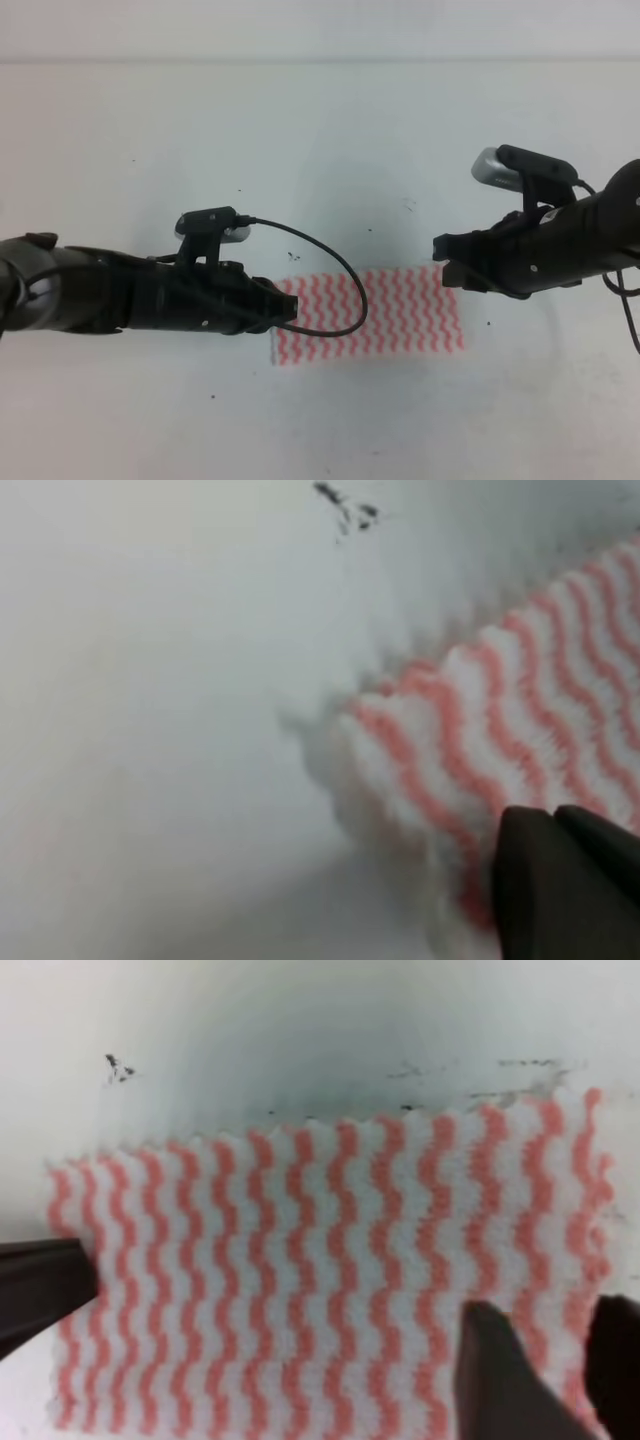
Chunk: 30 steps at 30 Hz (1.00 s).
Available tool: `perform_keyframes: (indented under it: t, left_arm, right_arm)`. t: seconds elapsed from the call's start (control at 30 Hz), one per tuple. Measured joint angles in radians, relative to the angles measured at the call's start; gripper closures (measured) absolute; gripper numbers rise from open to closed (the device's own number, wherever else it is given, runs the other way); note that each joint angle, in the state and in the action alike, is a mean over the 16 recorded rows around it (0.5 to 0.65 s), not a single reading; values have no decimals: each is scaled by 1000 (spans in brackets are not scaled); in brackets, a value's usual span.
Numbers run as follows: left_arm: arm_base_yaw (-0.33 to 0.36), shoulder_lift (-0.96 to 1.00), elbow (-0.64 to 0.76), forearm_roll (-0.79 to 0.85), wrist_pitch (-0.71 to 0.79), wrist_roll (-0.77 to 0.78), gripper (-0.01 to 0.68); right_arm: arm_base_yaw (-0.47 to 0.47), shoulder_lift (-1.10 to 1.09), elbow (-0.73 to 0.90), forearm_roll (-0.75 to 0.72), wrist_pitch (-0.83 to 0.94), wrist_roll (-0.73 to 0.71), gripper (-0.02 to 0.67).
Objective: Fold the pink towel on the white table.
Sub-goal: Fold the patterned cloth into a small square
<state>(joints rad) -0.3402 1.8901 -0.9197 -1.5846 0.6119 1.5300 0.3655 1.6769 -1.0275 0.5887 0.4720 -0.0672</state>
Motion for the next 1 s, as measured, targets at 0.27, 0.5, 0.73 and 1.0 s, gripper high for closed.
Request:
perform_keyframes:
  t: [0.27,0.5,0.73,1.0]
  left_arm:
    - [0,17,0,12,-14,-7,676]
    - [0,21,-1,20,-16,-20,676]
    - [0,23,-1,24,-17,-30,676]
    - [0,24,-2,30,-16,-34,676]
  right_arm:
    - [-8,69,-28,9,9,17,377]
    - [-21,128,-51,14,33,22,350]
    - [-29,168,-61,17,46,20,350]
    - [-29,193,-66,22,42,17,352]
